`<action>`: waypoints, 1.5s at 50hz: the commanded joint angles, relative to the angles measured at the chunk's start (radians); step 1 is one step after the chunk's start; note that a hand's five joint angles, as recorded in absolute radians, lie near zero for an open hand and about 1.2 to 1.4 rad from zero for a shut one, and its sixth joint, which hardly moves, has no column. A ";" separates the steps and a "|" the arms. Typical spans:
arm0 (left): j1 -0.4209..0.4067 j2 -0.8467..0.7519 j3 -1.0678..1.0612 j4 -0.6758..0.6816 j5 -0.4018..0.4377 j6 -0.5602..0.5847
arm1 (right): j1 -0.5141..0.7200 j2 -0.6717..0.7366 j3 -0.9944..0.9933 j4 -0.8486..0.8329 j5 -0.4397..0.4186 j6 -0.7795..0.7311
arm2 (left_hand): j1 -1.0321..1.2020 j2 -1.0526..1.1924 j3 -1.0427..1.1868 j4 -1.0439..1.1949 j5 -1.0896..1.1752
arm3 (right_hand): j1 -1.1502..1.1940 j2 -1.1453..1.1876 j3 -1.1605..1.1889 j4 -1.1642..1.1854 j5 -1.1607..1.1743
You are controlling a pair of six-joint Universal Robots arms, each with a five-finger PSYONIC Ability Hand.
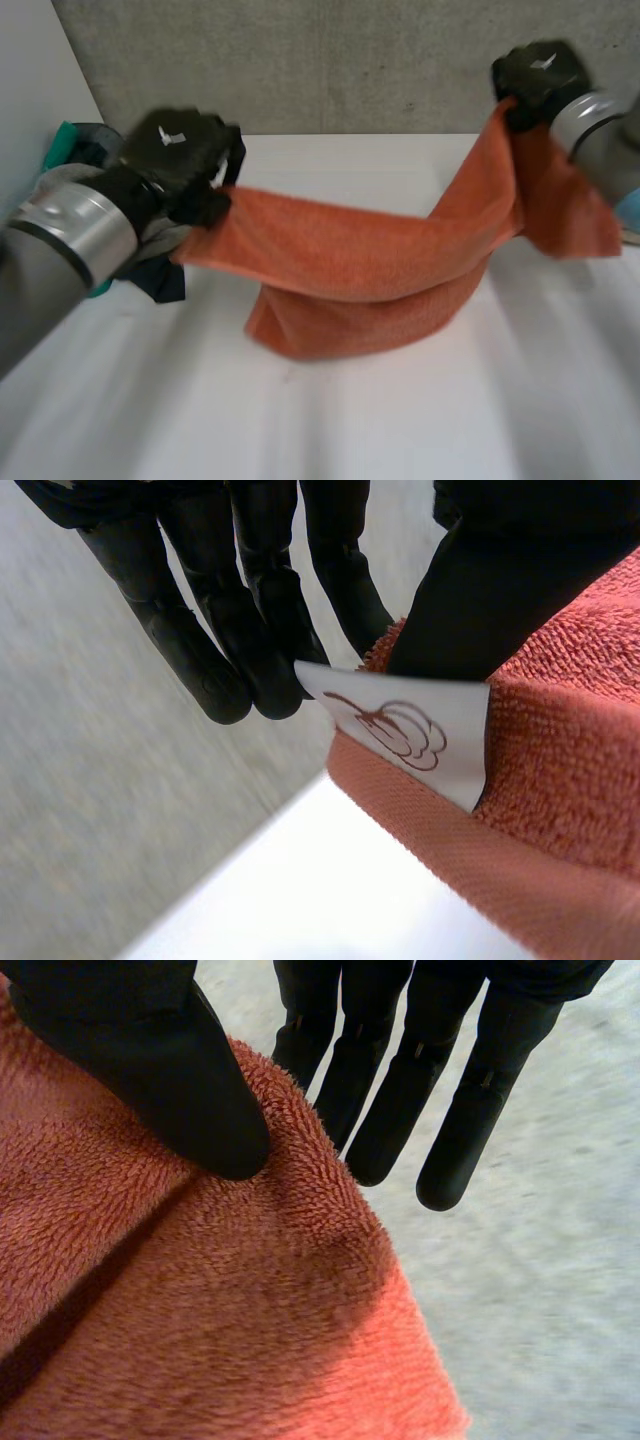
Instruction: Fold the laundry.
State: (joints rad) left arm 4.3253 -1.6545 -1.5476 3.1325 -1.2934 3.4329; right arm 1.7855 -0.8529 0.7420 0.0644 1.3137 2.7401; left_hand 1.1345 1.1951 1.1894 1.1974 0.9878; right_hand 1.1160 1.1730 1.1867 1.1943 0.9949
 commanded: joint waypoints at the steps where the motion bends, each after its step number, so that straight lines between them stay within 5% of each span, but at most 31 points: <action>1: -0.001 -0.166 0.009 -0.005 -0.058 0.014 | 0.043 0.204 -0.032 -0.178 -0.033 0.013 | 0.262 0.201 0.207 0.199 0.234 | 0.198 0.142 0.128 0.120 0.145; 2: 0.001 -0.174 0.011 -0.003 -0.056 0.019 | 0.049 0.213 -0.023 -0.205 -0.037 0.019 | 0.262 0.201 0.207 0.199 0.234 | -0.090 -0.147 -0.161 -0.168 -0.143; 3: 0.002 -0.180 0.012 -0.002 -0.053 0.026 | 0.063 0.219 0.002 -0.248 -0.043 0.020 | 0.262 0.201 0.207 0.199 0.234 | -0.782 -0.839 -0.853 -0.860 -0.835; 4: 0.004 -0.180 0.012 -0.002 -0.053 0.028 | 0.067 0.216 0.016 -0.268 -0.042 0.016 | 0.262 0.201 0.207 0.199 0.234 | -0.941 -0.998 -1.012 -1.020 -0.995; 10: 0.014 -0.159 0.006 -0.002 -0.053 0.031 | 0.054 0.080 0.137 -0.299 0.064 -0.025 | 0.262 0.201 0.207 0.199 0.234 | -0.941 -0.998 -1.012 -1.020 -0.995; 15: 0.031 -0.113 -0.002 -0.002 -0.046 0.029 | 0.034 -0.087 0.301 -0.155 0.202 -0.042 | 0.262 0.201 0.207 0.199 0.234 | -0.941 -0.998 -1.012 -1.020 -0.995; 18: 0.040 -0.096 -0.005 0.000 -0.040 0.026 | 0.026 -0.126 0.356 -0.063 0.205 -0.051 | 0.262 0.201 0.207 0.199 0.234 | -0.941 -0.998 -1.012 -1.020 -0.995; 25: 0.056 -0.065 -0.008 0.001 -0.026 0.020 | 0.012 -0.109 0.442 0.147 0.150 -0.063 | 0.262 0.201 0.207 0.199 0.234 | -0.721 -0.778 -0.792 -0.800 -0.775; 36: 0.079 -0.071 -0.006 0.001 -0.026 0.022 | 0.041 0.098 0.370 -0.136 0.156 -0.086 | 0.262 0.201 0.207 0.199 0.234 | -0.668 -0.725 -0.739 -0.747 -0.722; 43: 0.089 -0.093 0.001 0.003 -0.024 0.026 | 0.052 0.190 0.261 -0.153 0.210 -0.083 | 0.262 0.201 0.207 0.199 0.234 | -0.601 -0.658 -0.672 -0.679 -0.655; 54: 0.089 -0.139 0.052 0.006 -0.029 0.031 | 0.048 0.291 0.099 -0.117 0.197 -0.066 | 0.262 0.201 0.207 0.199 0.234 | -0.234 -0.291 -0.305 -0.312 -0.288; 59: 0.094 -0.185 0.092 0.008 -0.032 0.034 | 0.045 0.314 0.030 -0.083 0.174 -0.063 | 0.262 0.201 0.207 0.199 0.234 | 0.279 0.222 0.208 0.201 0.226; 62: 0.090 -0.211 0.121 0.009 -0.032 0.040 | 0.045 0.310 0.008 -0.086 0.171 -0.056 | 0.262 0.201 0.207 0.199 0.234 | 0.280 0.223 0.210 0.202 0.227; 69: 0.083 -0.341 0.377 0.044 -0.070 0.101 | 0.018 0.296 -0.160 -0.266 0.190 0.007 | 0.262 0.201 0.207 0.199 0.234 | 0.280 0.223 0.210 0.202 0.227; 75: 0.077 -0.438 0.807 0.115 -0.228 0.094 | -0.034 0.287 -0.373 -0.585 0.262 0.116 | 0.262 0.201 0.207 0.199 0.234 | 0.280 0.223 0.210 0.202 0.227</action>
State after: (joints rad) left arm 4.4081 -2.0042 -1.1179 3.1821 -1.3882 3.5275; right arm 1.7956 -0.5561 0.5461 -0.2495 1.5175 2.7619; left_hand 1.1345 1.1968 1.1916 1.1982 0.9878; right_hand 1.0886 1.1603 1.1873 1.1945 0.9790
